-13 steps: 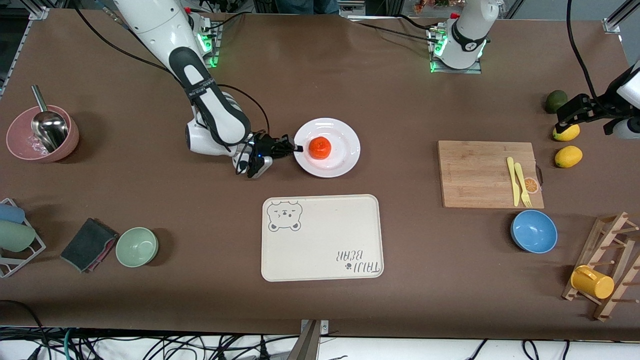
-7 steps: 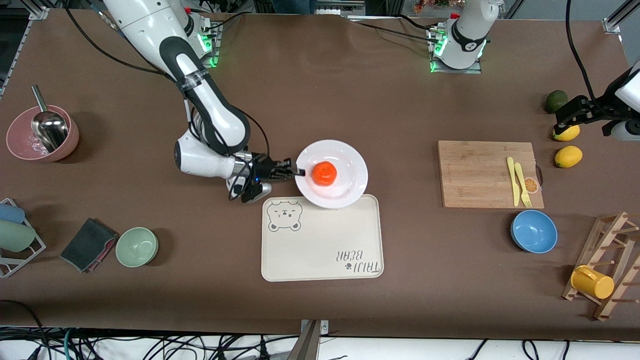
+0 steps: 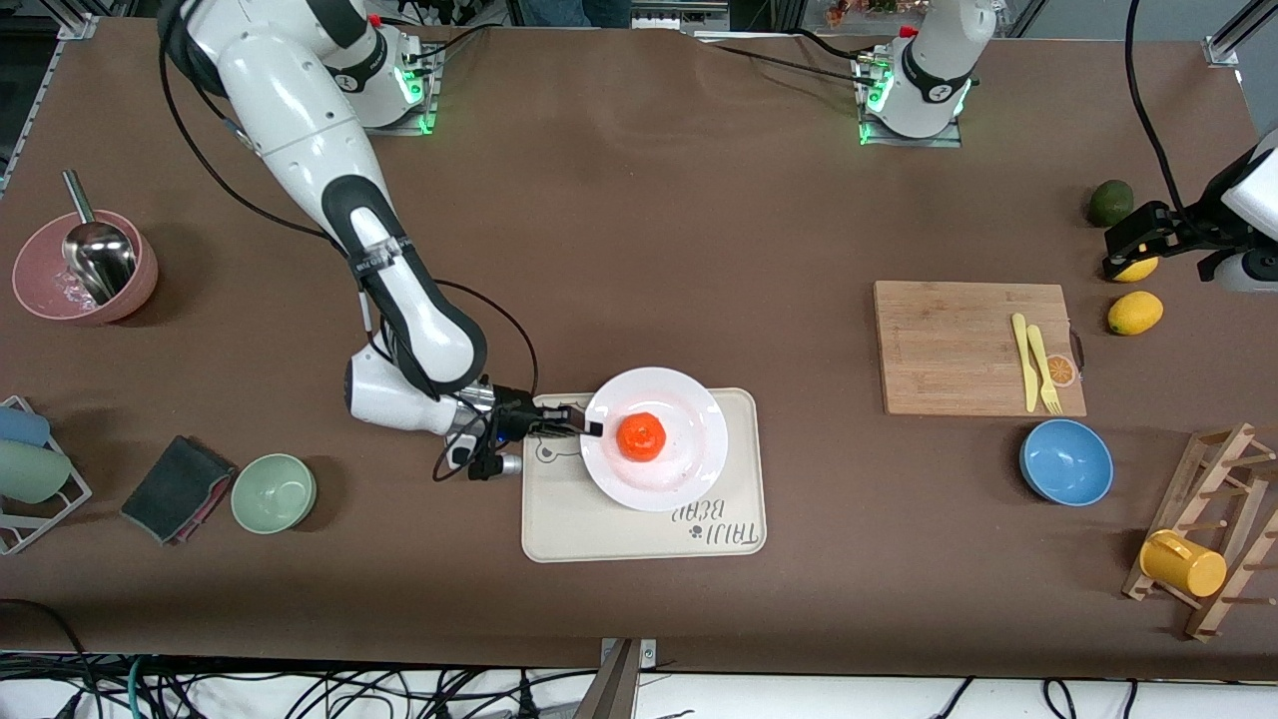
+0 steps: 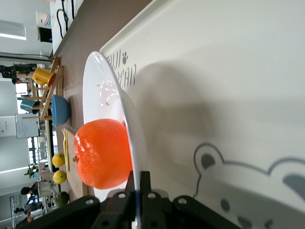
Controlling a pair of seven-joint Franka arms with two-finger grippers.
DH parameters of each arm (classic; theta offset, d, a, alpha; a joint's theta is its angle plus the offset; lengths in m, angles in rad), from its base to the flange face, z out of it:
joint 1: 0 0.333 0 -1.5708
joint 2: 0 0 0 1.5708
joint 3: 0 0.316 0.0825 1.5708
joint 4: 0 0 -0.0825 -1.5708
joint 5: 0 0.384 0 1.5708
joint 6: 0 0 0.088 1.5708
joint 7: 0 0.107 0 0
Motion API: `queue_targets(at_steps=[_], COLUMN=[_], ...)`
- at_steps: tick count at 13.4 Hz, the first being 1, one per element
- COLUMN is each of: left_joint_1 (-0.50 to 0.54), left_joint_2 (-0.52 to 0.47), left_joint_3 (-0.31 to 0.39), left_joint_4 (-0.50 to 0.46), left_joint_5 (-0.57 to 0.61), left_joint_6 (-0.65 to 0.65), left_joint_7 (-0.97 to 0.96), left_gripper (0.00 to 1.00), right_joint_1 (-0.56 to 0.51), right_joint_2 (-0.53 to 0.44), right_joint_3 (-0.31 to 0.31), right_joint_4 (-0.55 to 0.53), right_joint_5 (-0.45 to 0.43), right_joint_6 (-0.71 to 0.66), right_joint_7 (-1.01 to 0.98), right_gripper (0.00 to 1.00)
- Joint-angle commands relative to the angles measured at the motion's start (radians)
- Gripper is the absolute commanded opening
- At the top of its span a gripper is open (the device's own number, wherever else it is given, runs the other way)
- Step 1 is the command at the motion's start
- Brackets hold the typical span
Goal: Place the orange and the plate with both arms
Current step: 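Grip the plate rim with the right gripper and slide it onto the tray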
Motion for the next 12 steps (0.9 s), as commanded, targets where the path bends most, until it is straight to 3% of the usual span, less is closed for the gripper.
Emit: queue_targets(at_steps=[1, 3, 4, 5, 7, 9, 12], left_joint_1=[-0.003, -0.001, -0.001, -0.001, 0.0, 0.0, 0.0], left_joint_2=[0.012, 0.012, 0.012, 0.012, 0.013, 0.012, 0.012], left_joint_3=[0.005, 0.005, 0.005, 0.005, 0.007, 0.007, 0.004], left_joint_4=[0.012, 0.012, 0.012, 0.012, 0.012, 0.011, 0.012], left_joint_5=[-0.01, -0.007, -0.01, -0.015, -0.015, -0.018, -0.016], left_joint_6=[0.006, 0.026, 0.028, 0.028, 0.028, 0.026, 0.026], left_joint_7=[0.027, 0.027, 0.027, 0.027, 0.022, 0.024, 0.019], left_gripper=[1.0, 1.0, 1.0, 1.0, 1.0, 1.0, 1.0], right_joint_1=[0.016, 0.017, 0.015, 0.015, 0.006, -0.016, -0.036], right_joint_2=[0.087, 0.086, 0.086, 0.083, 0.066, 0.055, -0.015], right_joint_3=[0.012, 0.011, 0.011, 0.009, 0.008, 0.008, -0.015], right_joint_4=[0.123, 0.121, 0.12, 0.118, 0.118, 0.118, 0.117], right_joint_5=[-0.014, -0.019, -0.02, -0.025, -0.13, -0.309, -0.532], right_joint_6=[0.024, 0.023, 0.021, 0.019, 0.012, -0.01, -0.146], right_joint_7=[0.038, 0.029, 0.024, 0.015, 0.013, 0.016, 0.045], right_gripper=[0.0, 0.0, 0.31, 0.99, 1.0, 1.0, 1.0])
